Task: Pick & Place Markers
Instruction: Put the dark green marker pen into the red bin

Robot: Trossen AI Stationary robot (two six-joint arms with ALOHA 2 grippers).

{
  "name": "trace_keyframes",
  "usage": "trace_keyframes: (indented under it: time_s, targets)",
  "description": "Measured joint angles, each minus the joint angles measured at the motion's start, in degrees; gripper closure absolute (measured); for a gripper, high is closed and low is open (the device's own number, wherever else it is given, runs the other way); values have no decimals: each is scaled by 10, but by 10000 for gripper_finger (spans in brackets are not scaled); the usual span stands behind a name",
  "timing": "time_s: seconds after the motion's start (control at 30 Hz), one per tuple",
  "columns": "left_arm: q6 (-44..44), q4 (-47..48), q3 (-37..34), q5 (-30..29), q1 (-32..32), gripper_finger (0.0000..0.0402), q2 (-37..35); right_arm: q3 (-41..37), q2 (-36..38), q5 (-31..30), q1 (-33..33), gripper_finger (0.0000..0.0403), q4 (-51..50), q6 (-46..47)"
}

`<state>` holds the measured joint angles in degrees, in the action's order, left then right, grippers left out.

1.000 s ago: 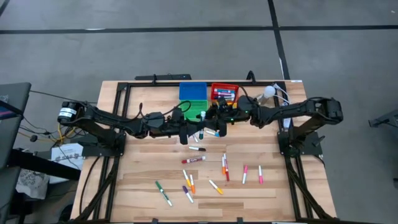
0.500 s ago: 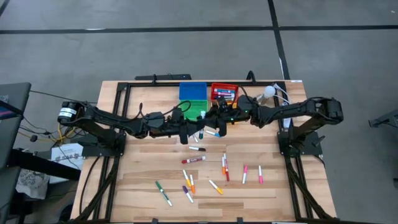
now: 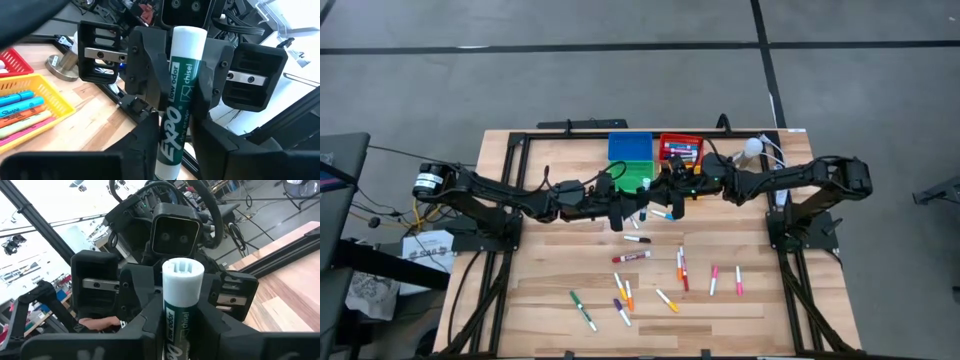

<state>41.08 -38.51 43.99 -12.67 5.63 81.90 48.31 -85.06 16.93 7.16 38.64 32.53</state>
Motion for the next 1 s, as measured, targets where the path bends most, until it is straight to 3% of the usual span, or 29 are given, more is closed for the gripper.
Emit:
trace_keyframes:
  time_s: [0.2, 0.4, 0.73, 0.87, 1.0]
  targets:
    - [-1, -2, 0, 8, 8, 221, 0, 0, 0, 2, 4, 345, -2, 0]
    - [11, 6, -12, 73, 9, 165, 0, -1, 0, 29, 17, 344, -19, 0]
    - [29, 10, -95, 77, 22, 158, -25, -1, 8, 23, 39, 344, -35, -7]
    - [27, 10, -147, 20, 31, 160, -73, -1, 41, 21, 50, 344, -109, -46]
    - [9, 12, -210, -1, 39, 160, -136, -1, 89, 2, 70, 344, -210, -95]
